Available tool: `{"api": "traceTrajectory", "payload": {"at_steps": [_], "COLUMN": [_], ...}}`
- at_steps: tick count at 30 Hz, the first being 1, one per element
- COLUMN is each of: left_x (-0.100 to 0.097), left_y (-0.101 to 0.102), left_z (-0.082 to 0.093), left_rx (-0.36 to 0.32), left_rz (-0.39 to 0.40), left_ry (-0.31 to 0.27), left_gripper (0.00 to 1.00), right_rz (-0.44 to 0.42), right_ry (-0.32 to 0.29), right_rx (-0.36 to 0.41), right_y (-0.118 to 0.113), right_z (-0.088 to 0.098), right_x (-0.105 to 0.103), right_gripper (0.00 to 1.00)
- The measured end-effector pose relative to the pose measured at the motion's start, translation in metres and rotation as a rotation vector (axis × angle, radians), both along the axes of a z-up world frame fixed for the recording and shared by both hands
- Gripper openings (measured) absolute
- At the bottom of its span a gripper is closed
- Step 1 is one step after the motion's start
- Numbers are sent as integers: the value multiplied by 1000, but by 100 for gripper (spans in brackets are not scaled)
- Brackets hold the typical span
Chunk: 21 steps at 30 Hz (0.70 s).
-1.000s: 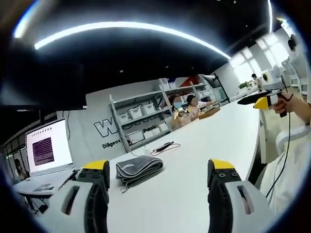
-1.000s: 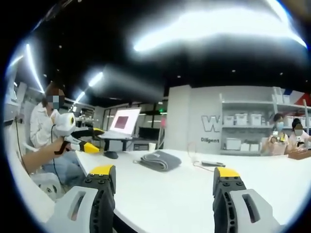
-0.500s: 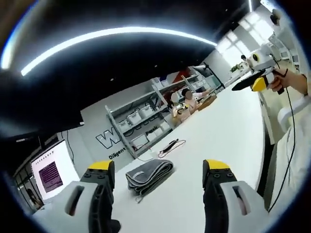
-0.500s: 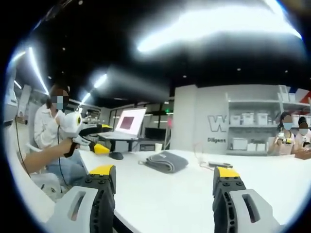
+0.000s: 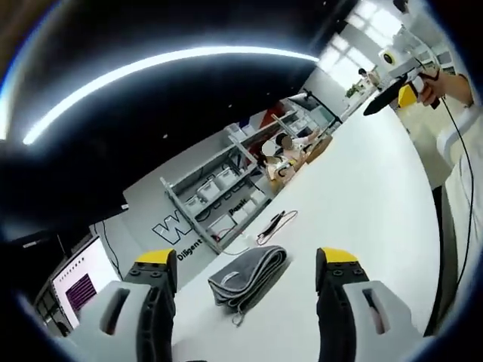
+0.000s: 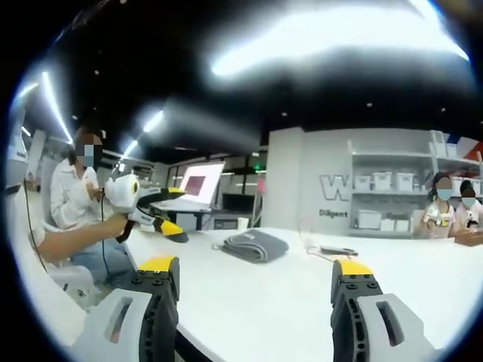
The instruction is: Open the folded towel by lifting each exposed corner and separating the folded layers until the towel lies flat within the target outline without major curled edges
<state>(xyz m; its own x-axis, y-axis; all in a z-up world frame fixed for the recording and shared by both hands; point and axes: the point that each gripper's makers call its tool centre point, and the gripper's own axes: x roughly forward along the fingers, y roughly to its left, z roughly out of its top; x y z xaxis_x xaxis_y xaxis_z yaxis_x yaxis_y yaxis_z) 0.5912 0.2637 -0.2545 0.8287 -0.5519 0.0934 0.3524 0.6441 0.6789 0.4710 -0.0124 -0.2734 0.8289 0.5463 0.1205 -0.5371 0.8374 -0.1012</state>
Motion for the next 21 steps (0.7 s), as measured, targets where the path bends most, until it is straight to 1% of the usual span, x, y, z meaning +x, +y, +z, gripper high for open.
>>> {"api": "traceTrajectory", "payload": {"at_steps": [2, 4, 5, 6, 10, 11, 12, 14, 16, 17, 18, 19, 21], "left_x": [15, 25, 33, 38, 51, 63, 67, 72, 83, 91, 95, 100, 116], "left_y": [0, -1, -3, -3, -5, -10, -10, -17, -19, -17, -17, -18, -13], "left_z": [-7, -9, -13, -15, -17, -19, -19, -21, -26, -34, -38, -42, -47], "left_rx": [32, 39, 69, 93, 118, 140, 138, 130, 156, 207, 219, 221, 212], "left_rz": [9, 4, 4, 13, 22, 19, 18, -2, -12, -3, -2, -8, -1], "left_ry": [18, 19, 24, 23, 11, -4, -5, -33, -58, -52, -40, -26, -8], "left_gripper": [75, 74, 72, 71, 70, 70, 70, 72, 72, 72, 71, 71, 70], "right_rz": [-11, -16, -20, -20, -16, -15, -17, -28, -45, -47, -56, -65, -73], "right_ry": [-2, -4, 0, 4, 5, 8, 5, 4, 4, 4, 6, 5, 7], "right_rx": [5, 5, 0, -2, 3, -3, -5, -3, 3, 3, 2, 4, 2], "right_y": [-3, -4, -4, -4, -3, -2, -3, -6, -11, -12, -14, -16, -18], "right_z": [1, 1, -1, -1, -1, -2, -2, -2, -1, -1, -1, -1, -2], "right_x": [-1, -1, -1, -1, -2, -4, -4, -6, -7, -7, -8, -8, -9], "right_gripper": [81, 81, 81, 81, 85, 85, 85, 86, 86, 86, 86, 86, 86]}}
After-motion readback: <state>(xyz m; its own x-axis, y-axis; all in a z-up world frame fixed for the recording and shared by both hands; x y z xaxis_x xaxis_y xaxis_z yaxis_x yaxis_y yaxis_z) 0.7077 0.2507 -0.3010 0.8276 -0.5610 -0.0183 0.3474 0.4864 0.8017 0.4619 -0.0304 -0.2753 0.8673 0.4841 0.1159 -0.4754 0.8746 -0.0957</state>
